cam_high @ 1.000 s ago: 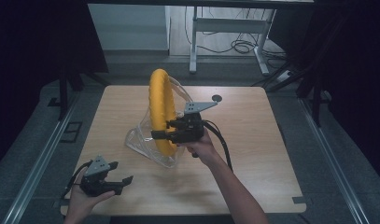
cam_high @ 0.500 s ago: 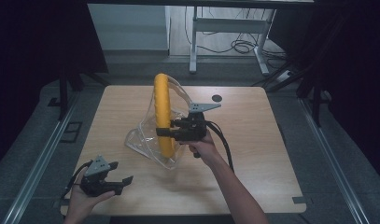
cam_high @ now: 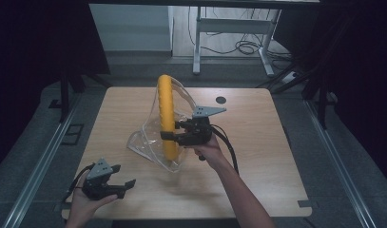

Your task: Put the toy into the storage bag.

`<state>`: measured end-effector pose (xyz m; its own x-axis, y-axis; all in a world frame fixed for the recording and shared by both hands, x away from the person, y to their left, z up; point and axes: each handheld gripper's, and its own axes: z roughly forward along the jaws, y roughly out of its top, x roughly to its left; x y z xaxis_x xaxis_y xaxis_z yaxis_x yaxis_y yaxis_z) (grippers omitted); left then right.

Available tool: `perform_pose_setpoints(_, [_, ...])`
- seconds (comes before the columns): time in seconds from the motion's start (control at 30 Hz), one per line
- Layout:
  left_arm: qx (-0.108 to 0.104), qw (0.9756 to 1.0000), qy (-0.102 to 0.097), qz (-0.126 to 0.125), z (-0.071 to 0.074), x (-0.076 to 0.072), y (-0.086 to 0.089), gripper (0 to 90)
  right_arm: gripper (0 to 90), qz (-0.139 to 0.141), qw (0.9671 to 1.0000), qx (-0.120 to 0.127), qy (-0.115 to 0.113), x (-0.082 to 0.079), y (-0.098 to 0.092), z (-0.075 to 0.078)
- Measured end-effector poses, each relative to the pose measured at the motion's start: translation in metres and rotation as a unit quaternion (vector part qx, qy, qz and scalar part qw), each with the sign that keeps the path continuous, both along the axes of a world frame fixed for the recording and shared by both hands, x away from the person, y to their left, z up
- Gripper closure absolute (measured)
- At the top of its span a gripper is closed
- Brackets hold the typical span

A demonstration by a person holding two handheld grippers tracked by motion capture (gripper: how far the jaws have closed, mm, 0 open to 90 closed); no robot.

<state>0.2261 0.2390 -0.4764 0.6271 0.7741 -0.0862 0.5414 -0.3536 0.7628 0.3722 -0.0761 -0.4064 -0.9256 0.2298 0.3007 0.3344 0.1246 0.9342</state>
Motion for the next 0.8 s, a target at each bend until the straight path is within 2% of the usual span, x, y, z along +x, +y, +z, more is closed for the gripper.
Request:
perform_pose_setpoints(0.27, [0.000,1.0000,0.000,0.000,0.000,0.000,0.000,19.5,30.2,-0.018,0.9997,-0.007,-0.016,-0.007,-0.006,0.004])
perform_pose_setpoints(0.53, [-0.002,1.0000,0.000,0.000,0.000,0.000,0.000,19.5,29.3,-0.031,0.9993,-0.013,-0.020,-0.012,-0.016,0.003])
perform_pose_setpoints(0.8, [-0.004,1.0000,0.000,0.000,0.000,0.000,0.000,19.4,30.2,-0.057,0.9972,-0.030,-0.039,-0.021,-0.040,-0.001])
